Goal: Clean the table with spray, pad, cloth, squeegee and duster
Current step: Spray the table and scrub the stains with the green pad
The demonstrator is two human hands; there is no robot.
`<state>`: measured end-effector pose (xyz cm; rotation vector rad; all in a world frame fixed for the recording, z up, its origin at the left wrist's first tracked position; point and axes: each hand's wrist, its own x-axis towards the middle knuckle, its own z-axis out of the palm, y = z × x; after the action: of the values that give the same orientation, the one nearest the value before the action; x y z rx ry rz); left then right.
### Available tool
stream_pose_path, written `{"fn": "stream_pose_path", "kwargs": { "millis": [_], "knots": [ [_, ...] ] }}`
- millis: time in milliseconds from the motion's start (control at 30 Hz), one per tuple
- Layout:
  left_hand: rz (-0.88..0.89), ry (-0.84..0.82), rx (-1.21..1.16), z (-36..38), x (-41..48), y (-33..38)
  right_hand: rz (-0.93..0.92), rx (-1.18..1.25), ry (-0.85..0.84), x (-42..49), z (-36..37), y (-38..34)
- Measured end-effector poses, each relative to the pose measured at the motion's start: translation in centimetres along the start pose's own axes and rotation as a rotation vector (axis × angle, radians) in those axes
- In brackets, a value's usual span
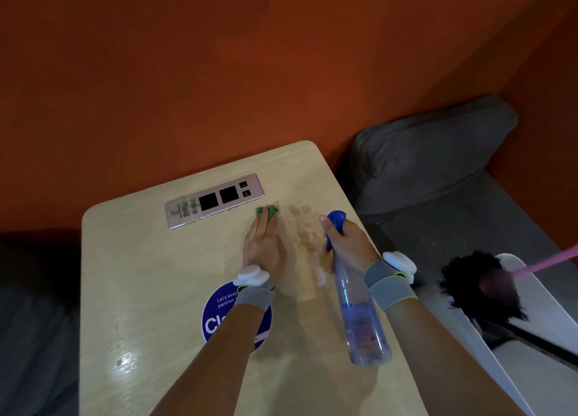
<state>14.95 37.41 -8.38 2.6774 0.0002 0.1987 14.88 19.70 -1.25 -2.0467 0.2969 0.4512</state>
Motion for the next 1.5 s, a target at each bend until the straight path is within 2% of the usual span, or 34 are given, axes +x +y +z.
{"fn": "stream_pose_path", "kwargs": {
  "millis": [100, 300, 433, 533, 667, 833, 1167, 1500],
  "knots": [
    [0.039, -0.001, 0.012, -0.1, 0.4, 0.3, -0.005, -0.011, 0.003, 0.2, -0.1, -0.3],
    [0.206, -0.127, 0.034, 0.4, 3.6, -0.6, 0.035, 0.003, 0.033, 0.3, -0.4, 0.3],
    [0.258, -0.224, 0.076, 0.3, 6.7, -0.5, 0.06, 0.135, 0.046, -0.7, -1.8, 1.0],
    [0.323, -0.23, 0.079, 0.2, 6.6, -0.3, 0.054, 0.291, 0.058, -2.4, -3.1, 2.0],
    [0.477, -0.3, 0.093, 0.3, 3.8, 0.5, 0.079, 0.346, 0.086, -5.0, -4.0, 3.7],
    [0.528, -0.428, 0.215, 0.2, -0.4, 3.3, 0.114, 0.341, 0.13, -7.6, -4.4, 5.2],
    [0.574, -0.472, 0.207, 2.0, -8.6, 9.8, 0.121, 0.394, 0.188, -15.3, -6.0, 8.7],
    [0.753, -0.489, 0.162, 2.1, -16.0, 14.2, 0.164, 0.49, 0.311, -22.3, -6.6, 12.5]
  ]
}}
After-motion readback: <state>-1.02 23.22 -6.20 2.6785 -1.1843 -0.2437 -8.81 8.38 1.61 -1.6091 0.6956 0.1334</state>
